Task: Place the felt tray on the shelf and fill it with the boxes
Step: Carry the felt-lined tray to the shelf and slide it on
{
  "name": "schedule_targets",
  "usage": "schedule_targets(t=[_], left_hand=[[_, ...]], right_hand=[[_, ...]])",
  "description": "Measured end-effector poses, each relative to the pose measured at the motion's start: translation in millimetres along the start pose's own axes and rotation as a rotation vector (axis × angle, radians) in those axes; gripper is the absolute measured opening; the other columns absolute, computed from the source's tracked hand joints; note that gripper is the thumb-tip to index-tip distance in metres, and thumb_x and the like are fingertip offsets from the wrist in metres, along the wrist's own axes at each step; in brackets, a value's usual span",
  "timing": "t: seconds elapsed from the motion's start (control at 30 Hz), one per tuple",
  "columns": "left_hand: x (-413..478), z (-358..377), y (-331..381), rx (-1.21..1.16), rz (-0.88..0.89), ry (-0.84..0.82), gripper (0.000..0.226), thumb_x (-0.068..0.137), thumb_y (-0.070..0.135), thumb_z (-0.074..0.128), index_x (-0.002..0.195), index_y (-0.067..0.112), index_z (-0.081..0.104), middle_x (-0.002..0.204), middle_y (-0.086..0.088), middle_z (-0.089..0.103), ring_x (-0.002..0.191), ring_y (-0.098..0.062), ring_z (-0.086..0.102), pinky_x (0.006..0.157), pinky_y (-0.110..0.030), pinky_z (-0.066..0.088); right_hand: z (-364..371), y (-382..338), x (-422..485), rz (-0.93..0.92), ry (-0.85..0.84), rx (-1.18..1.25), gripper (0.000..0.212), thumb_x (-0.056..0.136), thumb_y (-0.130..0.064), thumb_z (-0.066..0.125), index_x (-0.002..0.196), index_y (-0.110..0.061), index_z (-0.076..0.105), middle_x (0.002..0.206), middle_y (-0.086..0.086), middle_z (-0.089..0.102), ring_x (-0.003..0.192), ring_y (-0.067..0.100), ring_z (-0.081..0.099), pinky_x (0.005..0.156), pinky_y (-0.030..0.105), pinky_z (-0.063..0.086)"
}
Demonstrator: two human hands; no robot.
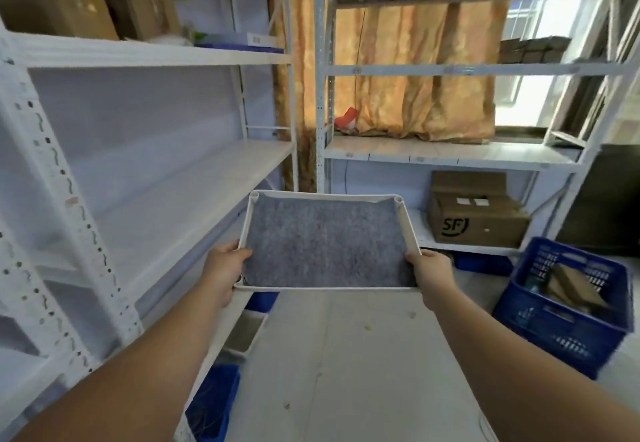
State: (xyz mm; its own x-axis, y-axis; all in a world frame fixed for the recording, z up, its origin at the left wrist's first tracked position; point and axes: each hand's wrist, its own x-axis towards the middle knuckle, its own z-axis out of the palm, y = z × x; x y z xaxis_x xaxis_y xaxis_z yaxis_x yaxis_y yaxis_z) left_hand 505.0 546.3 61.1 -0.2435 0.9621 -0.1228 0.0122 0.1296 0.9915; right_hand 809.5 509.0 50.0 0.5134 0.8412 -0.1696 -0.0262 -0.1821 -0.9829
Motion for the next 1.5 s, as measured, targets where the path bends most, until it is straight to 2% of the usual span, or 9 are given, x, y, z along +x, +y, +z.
schedule_targets(t=[0.07, 0.2, 0.37, 0.57, 0.77, 0.87, 1.13, 1.37, 1.5], left_hand=[[22.6, 25.4, 11.1, -0.014, 0.011, -0.058, 0.031, 0.092, 0.005, 0.05, 0.121, 0.006, 0.061, 0.112, -0.015, 0.066, 0.097, -0.031, 0.061, 0.081, -0.04, 0.051], [72.8, 70.4, 25.9, -0.069, 0.023, -0.127, 0.032, 0.092, 0.007, 0.051, 0.123, 0.007, 0.061, 0.111, -0.013, 0.066, 0.102, -0.032, 0.061, 0.081, -0.041, 0.05], [146.8, 112.5, 25.9, -0.17, -0.064, -0.154, 0.031, 0.092, 0.013, 0.055, 0.122, 0.007, 0.061, 0.114, -0.013, 0.065, 0.104, -0.032, 0.061, 0.084, -0.041, 0.051], [245.8, 151.2, 34.9, -0.218, -0.114, -0.23, 0.041, 0.082, 0.032, 0.067, 0.115, 0.009, 0.065, 0.114, -0.012, 0.068, 0.105, -0.033, 0.063, 0.096, -0.053, 0.048], [316.0, 200.2, 45.2, -0.183, -0.092, -0.288, 0.04, 0.084, 0.03, 0.065, 0.12, 0.012, 0.063, 0.121, -0.009, 0.065, 0.112, -0.03, 0.06, 0.102, -0.051, 0.045], [349.2, 225.0, 51.5, -0.14, -0.074, -0.299, 0.046, 0.084, 0.034, 0.065, 0.123, 0.01, 0.061, 0.125, -0.01, 0.063, 0.113, -0.031, 0.059, 0.102, -0.05, 0.045], [407.0, 312.6, 60.8, -0.136, -0.072, -0.24, 0.044, 0.089, 0.025, 0.062, 0.128, 0.006, 0.056, 0.125, -0.012, 0.06, 0.117, -0.032, 0.055, 0.104, -0.05, 0.042], [475.1, 416.7, 70.4, -0.055, -0.127, -0.182, 0.035, 0.09, 0.022, 0.058, 0.122, 0.006, 0.059, 0.122, -0.015, 0.062, 0.113, -0.035, 0.057, 0.1, -0.05, 0.045], [511.7, 484.1, 91.2, -0.014, -0.079, -0.178, 0.024, 0.093, 0.013, 0.052, 0.114, 0.006, 0.06, 0.104, -0.014, 0.065, 0.095, -0.032, 0.061, 0.084, -0.042, 0.051]], right_hand=[[-10.3, -15.4, 20.0, -0.016, 0.067, -0.011, 0.026, 0.09, -0.005, 0.051, 0.109, 0.011, 0.062, 0.108, 0.032, 0.062, 0.085, 0.032, 0.056, 0.077, 0.042, 0.048], [-15.8, -33.9, 74.1, -0.015, 0.14, -0.042, 0.025, 0.091, -0.014, 0.053, 0.108, -0.002, 0.065, 0.092, 0.013, 0.063, 0.08, 0.024, 0.055, 0.065, 0.033, 0.044], [4.8, -49.0, 131.6, 0.003, 0.221, -0.026, 0.024, 0.089, -0.017, 0.055, 0.11, -0.008, 0.066, 0.102, 0.012, 0.066, 0.1, 0.03, 0.06, 0.081, 0.037, 0.049], [26.8, -72.6, 188.8, -0.026, 0.258, 0.011, 0.015, 0.089, -0.016, 0.055, 0.097, -0.013, 0.068, 0.083, 0.005, 0.063, 0.08, 0.021, 0.056, 0.058, 0.027, 0.043], [37.4, -87.1, 238.9, -0.013, 0.317, 0.115, 0.017, 0.087, -0.013, 0.056, 0.094, -0.004, 0.069, 0.074, 0.008, 0.054, 0.069, 0.022, 0.048, 0.058, 0.027, 0.037], [40.5, -95.5, 273.0, -0.018, 0.288, 0.097, 0.017, 0.091, -0.014, 0.053, 0.09, -0.007, 0.068, 0.078, 0.007, 0.059, 0.078, 0.023, 0.055, 0.061, 0.028, 0.043], [44.5, -87.4, 407.0, 0.026, 0.346, 0.147, 0.031, 0.095, -0.013, 0.047, 0.123, -0.01, 0.06, 0.104, 0.008, 0.059, 0.095, 0.026, 0.053, 0.07, 0.031, 0.044], [23.3, -96.4, 557.3, 0.131, 0.342, 0.021, 0.022, 0.092, -0.005, 0.045, 0.097, 0.001, 0.065, 0.076, 0.009, 0.053, 0.068, 0.023, 0.05, 0.056, 0.031, 0.041], [7.2, -126.1, 634.4, 0.061, 0.32, -0.075, 0.026, 0.091, -0.005, 0.039, 0.085, -0.005, 0.065, 0.08, 0.014, 0.056, 0.066, 0.024, 0.046, 0.051, 0.028, 0.033]])
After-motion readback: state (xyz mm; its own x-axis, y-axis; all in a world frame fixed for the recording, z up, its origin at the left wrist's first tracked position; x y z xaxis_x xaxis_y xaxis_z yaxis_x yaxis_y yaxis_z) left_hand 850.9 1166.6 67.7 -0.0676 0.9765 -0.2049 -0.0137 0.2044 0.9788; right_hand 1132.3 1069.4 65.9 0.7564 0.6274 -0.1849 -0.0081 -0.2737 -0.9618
